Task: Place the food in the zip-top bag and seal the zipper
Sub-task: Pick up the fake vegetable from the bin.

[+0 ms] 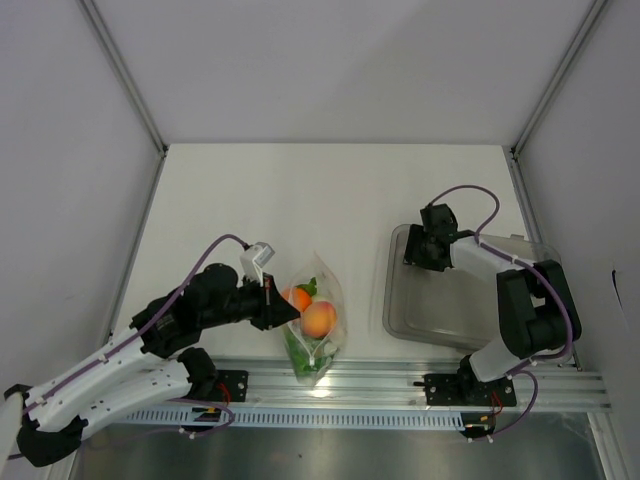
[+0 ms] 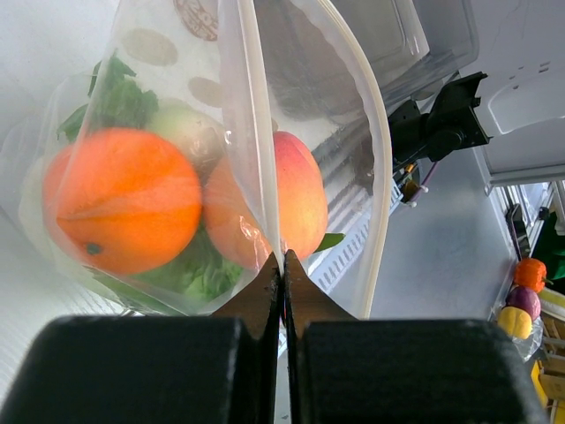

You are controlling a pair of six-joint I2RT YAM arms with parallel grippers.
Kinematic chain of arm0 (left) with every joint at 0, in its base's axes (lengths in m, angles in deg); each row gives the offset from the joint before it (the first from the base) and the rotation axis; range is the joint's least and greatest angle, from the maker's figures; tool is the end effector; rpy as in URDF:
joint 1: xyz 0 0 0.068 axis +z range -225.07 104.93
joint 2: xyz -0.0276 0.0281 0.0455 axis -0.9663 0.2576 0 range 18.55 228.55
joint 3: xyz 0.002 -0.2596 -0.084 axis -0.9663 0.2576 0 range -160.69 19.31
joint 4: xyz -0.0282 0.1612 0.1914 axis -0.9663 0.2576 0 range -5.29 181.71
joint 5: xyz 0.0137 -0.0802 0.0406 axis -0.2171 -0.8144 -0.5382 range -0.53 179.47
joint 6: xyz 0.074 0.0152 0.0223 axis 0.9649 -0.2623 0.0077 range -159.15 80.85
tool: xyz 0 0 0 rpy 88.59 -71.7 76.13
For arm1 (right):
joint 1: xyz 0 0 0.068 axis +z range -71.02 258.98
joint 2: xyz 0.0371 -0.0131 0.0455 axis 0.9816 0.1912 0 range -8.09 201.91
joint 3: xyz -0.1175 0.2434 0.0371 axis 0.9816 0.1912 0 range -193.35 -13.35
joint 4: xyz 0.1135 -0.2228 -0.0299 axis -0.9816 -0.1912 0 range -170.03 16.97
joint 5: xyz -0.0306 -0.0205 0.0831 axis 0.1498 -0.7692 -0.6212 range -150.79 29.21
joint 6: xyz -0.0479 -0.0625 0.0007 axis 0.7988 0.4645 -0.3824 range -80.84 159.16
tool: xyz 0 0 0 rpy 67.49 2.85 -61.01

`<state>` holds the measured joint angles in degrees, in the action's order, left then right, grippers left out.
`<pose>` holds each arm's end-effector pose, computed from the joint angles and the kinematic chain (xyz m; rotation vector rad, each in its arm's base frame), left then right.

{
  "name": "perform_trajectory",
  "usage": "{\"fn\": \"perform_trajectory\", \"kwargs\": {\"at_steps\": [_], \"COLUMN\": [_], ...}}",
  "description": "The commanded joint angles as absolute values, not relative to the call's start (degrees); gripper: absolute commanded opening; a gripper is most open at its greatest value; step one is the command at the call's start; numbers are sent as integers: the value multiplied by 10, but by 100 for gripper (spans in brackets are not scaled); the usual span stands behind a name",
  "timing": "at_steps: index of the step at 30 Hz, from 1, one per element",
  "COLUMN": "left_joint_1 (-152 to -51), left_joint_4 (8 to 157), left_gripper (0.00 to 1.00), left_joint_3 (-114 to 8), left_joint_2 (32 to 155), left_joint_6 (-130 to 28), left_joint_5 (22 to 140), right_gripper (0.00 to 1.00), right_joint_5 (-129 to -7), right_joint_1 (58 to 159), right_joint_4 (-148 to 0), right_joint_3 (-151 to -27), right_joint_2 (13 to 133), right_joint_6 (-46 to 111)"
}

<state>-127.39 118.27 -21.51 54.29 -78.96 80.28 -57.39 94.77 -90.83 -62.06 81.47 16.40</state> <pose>0.0880 -0.1316 0.2812 0.3550 2.2440 -1.0990 0.2977 0.0800 0.1486 0.1797 2.5948 0.1680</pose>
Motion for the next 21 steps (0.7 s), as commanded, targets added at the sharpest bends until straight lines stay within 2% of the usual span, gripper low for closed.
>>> {"fn": "perform_trajectory", "kwargs": {"at_steps": [1, 12, 21], "left_joint_1": [-1272, -1272, -1272], "left_joint_4": [1167, 1161, 1162], "left_gripper": [1, 1, 1], "left_joint_3": [-217, -219, -217], "left_joint_2": [548, 556, 556], "left_joint_6": [-777, -779, -781], "left_joint_5": [804, 802, 804], "right_gripper": [59, 51, 31], "right_joint_5": [-566, -538, -521], "right_joint_1": [947, 948, 951], "right_joint_4": [-868, -835, -815], "right_joint_3": [-644, -637, -618], "right_joint_2": [821, 842, 832], "right_joint_6": [184, 198, 190]}}
